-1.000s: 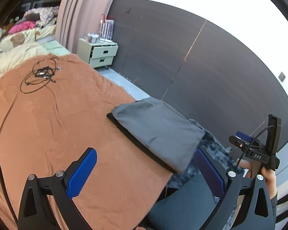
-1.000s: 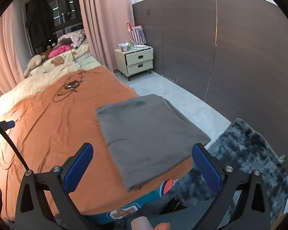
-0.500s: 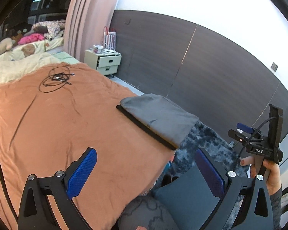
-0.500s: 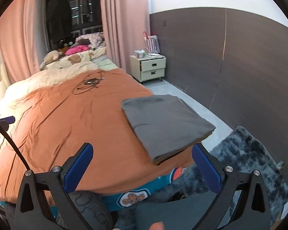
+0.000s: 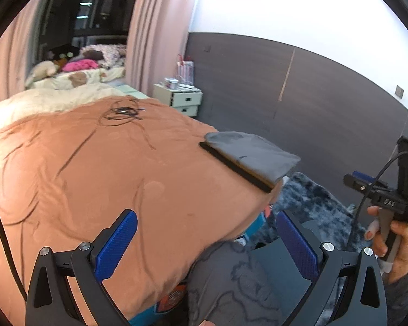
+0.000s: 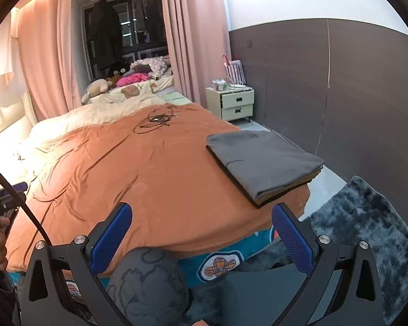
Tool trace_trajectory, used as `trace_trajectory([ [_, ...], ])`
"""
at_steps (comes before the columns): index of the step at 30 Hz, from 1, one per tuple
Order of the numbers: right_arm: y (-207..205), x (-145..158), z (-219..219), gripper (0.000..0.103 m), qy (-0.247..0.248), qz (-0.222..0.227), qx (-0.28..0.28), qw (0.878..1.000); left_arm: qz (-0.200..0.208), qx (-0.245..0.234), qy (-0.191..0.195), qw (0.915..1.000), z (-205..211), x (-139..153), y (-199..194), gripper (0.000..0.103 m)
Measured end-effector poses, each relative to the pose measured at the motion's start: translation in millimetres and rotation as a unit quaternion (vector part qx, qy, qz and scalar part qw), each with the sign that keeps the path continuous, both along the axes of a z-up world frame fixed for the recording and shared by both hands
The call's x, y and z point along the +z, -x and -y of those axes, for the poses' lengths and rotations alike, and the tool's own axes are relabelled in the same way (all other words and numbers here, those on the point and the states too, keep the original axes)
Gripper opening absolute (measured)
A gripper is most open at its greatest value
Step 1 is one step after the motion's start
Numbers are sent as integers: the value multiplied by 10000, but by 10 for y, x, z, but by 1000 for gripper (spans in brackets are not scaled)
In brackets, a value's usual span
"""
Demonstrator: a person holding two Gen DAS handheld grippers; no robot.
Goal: Fold small clothes
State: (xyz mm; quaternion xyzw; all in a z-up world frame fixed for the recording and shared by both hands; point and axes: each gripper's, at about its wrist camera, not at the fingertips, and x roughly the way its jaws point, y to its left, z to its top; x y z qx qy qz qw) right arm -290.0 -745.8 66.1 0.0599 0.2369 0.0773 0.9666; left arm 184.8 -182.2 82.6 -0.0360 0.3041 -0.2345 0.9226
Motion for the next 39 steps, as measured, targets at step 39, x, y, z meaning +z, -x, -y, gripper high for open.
trace_trajectory([
  [39, 713, -577, -452, 103, 58, 326, 736, 9967, 837, 1602, -159, 9834, -1004, -332, 1850, 103],
])
